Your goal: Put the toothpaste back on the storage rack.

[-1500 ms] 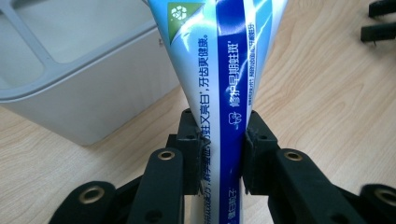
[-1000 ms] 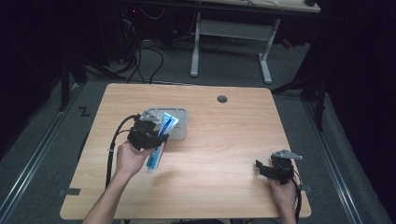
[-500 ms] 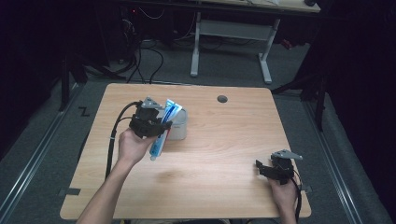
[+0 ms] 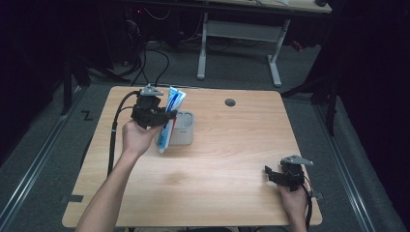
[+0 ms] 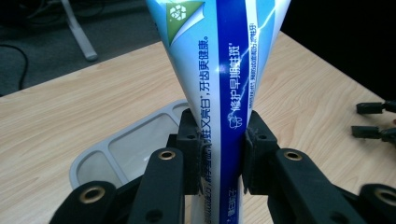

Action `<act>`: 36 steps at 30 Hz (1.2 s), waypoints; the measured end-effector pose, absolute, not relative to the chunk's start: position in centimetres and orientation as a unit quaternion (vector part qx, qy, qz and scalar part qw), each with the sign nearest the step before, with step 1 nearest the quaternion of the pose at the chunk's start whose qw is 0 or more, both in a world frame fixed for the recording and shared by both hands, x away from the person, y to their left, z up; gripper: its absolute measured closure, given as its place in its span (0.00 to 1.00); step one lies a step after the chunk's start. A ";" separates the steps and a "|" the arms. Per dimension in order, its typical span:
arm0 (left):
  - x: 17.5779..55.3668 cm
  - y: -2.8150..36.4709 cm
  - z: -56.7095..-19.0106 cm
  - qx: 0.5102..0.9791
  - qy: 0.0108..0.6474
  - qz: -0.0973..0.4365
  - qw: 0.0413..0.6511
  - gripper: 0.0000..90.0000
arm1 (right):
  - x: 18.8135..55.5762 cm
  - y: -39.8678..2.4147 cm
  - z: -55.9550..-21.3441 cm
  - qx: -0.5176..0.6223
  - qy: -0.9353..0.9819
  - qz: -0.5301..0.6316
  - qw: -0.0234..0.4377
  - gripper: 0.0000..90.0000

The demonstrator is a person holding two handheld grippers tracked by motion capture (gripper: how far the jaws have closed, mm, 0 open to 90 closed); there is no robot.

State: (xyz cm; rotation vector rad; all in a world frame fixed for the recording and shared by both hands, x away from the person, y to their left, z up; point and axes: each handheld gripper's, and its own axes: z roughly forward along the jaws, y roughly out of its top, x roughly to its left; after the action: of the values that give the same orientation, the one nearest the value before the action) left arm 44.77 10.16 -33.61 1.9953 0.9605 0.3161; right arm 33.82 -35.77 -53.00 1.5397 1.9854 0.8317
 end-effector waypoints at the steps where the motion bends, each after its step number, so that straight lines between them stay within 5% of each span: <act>1: 45.0 10.2 -33.5 0.800 0.387 0.127 0.440 0.81 | 33.8 -35.8 -53.0 0.564 0.727 0.305 0.245 0.31; 36: 48.7 9.5 -32.5 0.753 0.402 0.183 0.488 0.82 | 33.8 -35.7 -53.0 0.560 0.730 0.305 0.245 0.32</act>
State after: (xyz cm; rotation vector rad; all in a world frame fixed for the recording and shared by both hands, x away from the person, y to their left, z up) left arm 48.67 9.46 -32.50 1.8308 0.9764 0.4442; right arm 33.81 -35.72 -53.01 1.5278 1.9934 0.8329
